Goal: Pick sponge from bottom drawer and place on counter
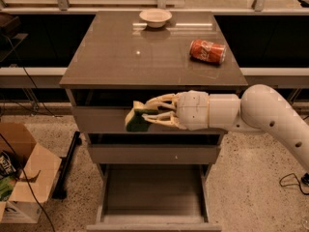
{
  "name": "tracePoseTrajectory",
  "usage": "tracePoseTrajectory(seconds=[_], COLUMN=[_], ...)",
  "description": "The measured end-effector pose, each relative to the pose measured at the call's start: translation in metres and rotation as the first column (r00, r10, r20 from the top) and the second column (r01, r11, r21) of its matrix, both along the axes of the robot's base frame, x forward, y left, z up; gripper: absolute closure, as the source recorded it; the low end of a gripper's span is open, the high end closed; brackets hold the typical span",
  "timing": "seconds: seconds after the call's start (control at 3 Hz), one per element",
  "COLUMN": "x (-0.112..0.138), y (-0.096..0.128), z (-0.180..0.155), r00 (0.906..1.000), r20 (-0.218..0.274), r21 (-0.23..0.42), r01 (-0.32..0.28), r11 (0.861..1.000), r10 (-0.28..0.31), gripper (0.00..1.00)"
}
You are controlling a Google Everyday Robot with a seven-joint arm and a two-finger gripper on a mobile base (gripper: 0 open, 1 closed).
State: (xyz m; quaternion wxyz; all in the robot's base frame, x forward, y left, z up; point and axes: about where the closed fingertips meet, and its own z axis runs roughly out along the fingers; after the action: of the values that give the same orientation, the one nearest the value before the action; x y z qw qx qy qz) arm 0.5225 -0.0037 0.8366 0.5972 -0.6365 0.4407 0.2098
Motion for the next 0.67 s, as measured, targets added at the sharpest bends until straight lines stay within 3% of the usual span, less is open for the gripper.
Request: tracePoseTrajectory(seconds=[0.33,0.67], x=[0.017,0.051], y=[-0.002,-0.007], z=[0.020,0.058], r00=[0.9983,0.9856], r20=[0.053,0.156], r21=[-0.028,-0.080], r01=[0.025,0.078], r11=[0.999,0.994], r10=[-0.024,-0.065], gripper=[1.00,1.00])
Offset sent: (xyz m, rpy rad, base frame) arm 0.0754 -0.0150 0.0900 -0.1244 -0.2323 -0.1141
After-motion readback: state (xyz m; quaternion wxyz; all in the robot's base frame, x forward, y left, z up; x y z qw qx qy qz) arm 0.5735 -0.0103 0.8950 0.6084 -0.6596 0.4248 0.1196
